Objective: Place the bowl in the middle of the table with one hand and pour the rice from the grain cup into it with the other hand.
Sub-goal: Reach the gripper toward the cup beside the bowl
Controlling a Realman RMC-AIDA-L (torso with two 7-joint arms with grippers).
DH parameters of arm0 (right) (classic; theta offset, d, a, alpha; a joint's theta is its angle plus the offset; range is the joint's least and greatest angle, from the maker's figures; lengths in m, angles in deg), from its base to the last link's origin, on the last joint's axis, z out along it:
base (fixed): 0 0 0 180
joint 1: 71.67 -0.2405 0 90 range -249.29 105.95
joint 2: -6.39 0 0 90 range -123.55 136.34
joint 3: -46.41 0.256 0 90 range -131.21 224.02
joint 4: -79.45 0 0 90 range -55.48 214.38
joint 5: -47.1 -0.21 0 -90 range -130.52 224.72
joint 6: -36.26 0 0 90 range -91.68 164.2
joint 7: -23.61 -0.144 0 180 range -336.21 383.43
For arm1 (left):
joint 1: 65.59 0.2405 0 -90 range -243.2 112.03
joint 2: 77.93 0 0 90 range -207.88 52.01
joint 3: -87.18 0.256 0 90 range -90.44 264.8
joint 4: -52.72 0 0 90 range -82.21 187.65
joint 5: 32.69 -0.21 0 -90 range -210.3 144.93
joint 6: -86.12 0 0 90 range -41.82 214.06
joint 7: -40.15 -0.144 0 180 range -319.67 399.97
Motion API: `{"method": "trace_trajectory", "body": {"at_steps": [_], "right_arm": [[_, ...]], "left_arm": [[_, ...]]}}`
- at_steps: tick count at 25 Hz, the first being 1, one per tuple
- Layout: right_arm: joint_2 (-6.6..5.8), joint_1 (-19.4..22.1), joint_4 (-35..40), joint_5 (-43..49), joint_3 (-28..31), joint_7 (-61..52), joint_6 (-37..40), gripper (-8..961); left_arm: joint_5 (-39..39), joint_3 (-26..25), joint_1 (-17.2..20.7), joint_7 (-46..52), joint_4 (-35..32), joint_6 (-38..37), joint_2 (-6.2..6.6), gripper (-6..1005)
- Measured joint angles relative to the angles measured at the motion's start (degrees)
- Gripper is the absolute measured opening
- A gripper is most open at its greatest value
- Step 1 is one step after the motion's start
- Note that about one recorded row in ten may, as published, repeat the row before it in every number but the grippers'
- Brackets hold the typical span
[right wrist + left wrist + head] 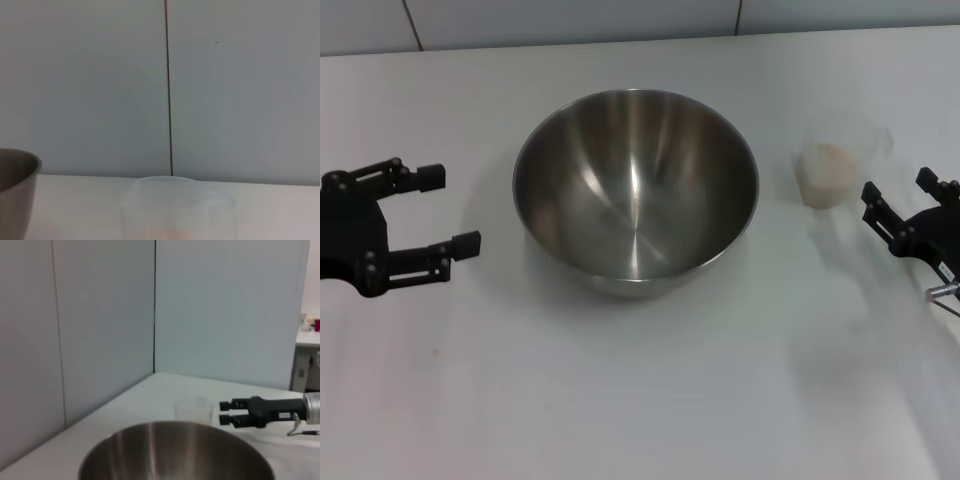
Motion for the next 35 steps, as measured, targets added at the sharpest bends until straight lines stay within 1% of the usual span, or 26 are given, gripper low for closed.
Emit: {"method": "trace_trajectory", "body": {"at_steps": [2,11,17,27,35], "right_arm": [[-0.02,-0.2,-0.6,0.0,0.4,0.4,-1.2,618],[-0.09,-0.8,-0.8,0.0,1.0,0.6,-2.0,615],[-0.15,-2.6,-0.9,0.0,2.3,0.6,-5.9,613],[-0.21,-4.5,-0.6,0.0,3.6,0.7,-6.6,609],[-0.21,-4.8,-0.5,0.0,4.7,0.8,-6.6,606]], "left_arm": [[-0.5,0.1,0.0,0.0,0.1,-0.2,-0.05,828],[-1.1,0.1,-0.2,-0.1,0.3,-0.5,-0.12,828],[-1.2,0.1,-0.5,-0.4,0.2,-0.5,-0.11,828],[-1.2,0.1,-0.5,-0.5,0.4,-0.5,-0.01,828],[-1.2,0.2,-0.6,-0.5,0.3,-0.1,0.05,828]]}}
